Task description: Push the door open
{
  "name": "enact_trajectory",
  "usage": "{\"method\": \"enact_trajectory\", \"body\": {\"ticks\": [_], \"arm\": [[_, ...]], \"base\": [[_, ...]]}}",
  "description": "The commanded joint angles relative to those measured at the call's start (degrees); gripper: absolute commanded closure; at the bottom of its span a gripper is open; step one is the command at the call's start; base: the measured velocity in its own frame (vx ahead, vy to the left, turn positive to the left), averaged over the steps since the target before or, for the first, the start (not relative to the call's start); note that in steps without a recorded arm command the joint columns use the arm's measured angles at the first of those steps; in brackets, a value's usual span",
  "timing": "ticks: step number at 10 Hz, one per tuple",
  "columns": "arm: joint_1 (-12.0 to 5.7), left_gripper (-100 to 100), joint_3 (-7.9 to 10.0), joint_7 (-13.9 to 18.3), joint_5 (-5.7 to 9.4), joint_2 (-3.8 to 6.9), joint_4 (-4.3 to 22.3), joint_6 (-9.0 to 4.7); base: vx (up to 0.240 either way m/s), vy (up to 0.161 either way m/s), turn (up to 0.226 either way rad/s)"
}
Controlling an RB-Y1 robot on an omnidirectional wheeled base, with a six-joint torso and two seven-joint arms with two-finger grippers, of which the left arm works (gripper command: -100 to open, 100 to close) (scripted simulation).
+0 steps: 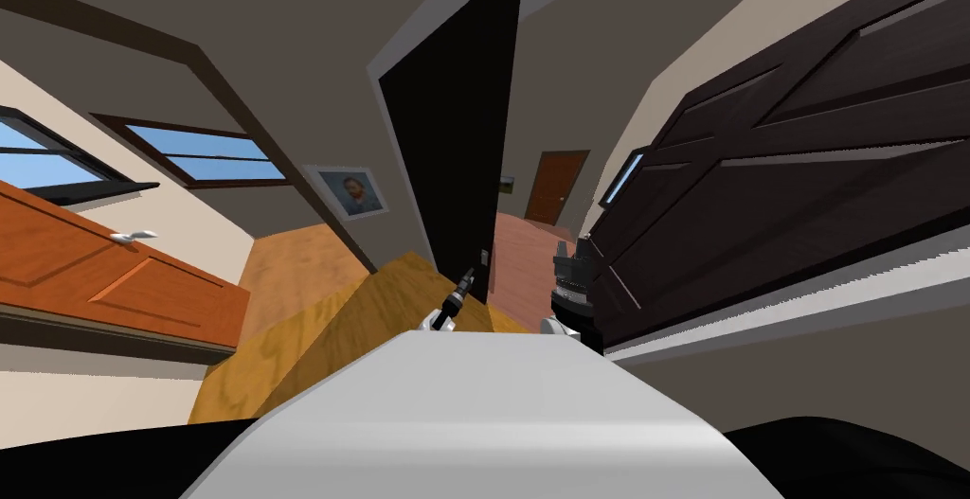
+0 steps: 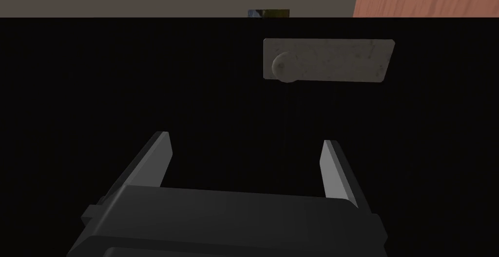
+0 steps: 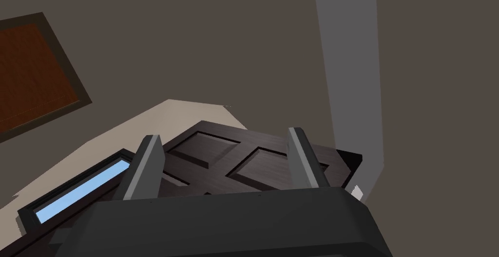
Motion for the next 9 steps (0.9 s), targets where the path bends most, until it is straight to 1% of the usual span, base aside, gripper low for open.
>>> {"method": "enact_trajectory", "body": {"ticks": [1, 3, 4, 5, 6, 7, 9], "arm": [[-0.88, -100, -0.43, 0.34, -0.09, -0.51, 2.35, -0.52], [-2.04, -100, -1.05, 0.97, -0.20, -0.97, 5.27, -1.15], [-2.33, -100, -1.20, 1.13, -0.22, -1.08, 5.99, -1.30], [-2.92, -100, -1.50, 1.45, -0.28, -1.36, 7.46, -1.62], [-2.63, -100, -1.30, 1.21, -0.23, -1.21, 6.88, -1.63], [-2.69, -100, -1.10, 1.03, -0.11, -0.66, 7.22, -1.76], [-2.70, -100, -0.90, 0.83, 0.00, -0.50, 7.40, -1.82]], "base": [[0.123, 0.069, -0.022], [0.101, 0.064, -0.017], [0.095, 0.049, -0.018], [0.109, 0.041, -0.016], [0.050, 0.020, -0.005], [0.114, -0.059, -0.048], [0.164, -0.088, -0.021]]}}
